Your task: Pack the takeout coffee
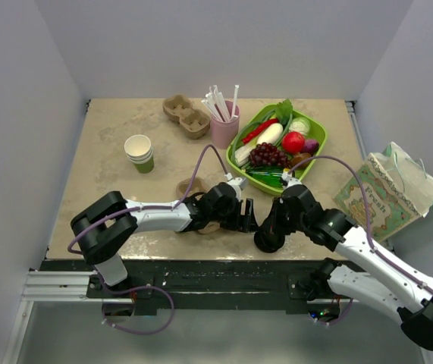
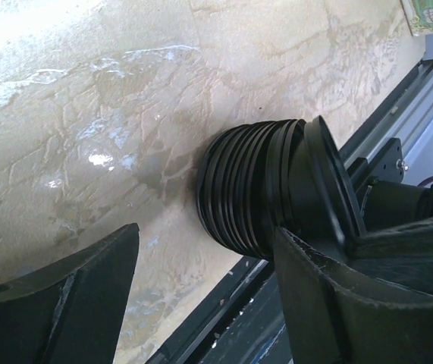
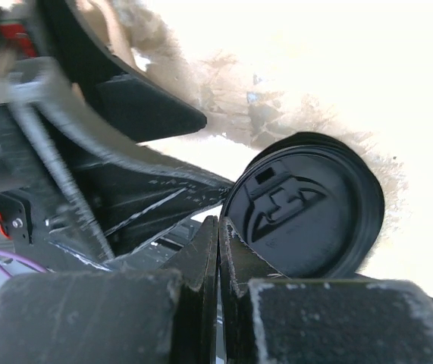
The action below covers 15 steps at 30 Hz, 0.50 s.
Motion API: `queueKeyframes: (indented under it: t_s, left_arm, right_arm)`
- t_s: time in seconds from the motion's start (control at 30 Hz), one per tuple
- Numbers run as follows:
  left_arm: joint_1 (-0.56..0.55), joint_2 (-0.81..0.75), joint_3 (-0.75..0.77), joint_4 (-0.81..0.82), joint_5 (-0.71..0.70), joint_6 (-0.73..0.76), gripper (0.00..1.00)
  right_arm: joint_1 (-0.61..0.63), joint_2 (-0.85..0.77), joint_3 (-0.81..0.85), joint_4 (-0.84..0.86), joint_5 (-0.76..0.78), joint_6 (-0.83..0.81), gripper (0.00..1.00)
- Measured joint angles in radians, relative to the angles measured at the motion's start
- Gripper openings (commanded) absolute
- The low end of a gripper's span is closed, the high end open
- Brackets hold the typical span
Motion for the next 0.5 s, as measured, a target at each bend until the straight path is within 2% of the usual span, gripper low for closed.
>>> queueKeyframes:
  t_s: [0.2,0.37,0.5]
  left_arm:
    - [0.0,-0.018,0.0,-0.06,-0.041,0.002,0.84]
    - [0.0,-0.098,0.0,-0.105,-0.094,0.0,0.89]
    - [0.0,-0.161,0.007,-0.14,-0.134,-0.003,0.97]
  right_arm:
    - [0.0,-0.029,0.047,-0.037,0.016,-0.075,0.0]
    - [0.0,-0.034,0.061,-0.056,0.021,-0.135,0.0]
    - [0.0,-0.034,0.061,-0.063,0.02,-0.168,0.0]
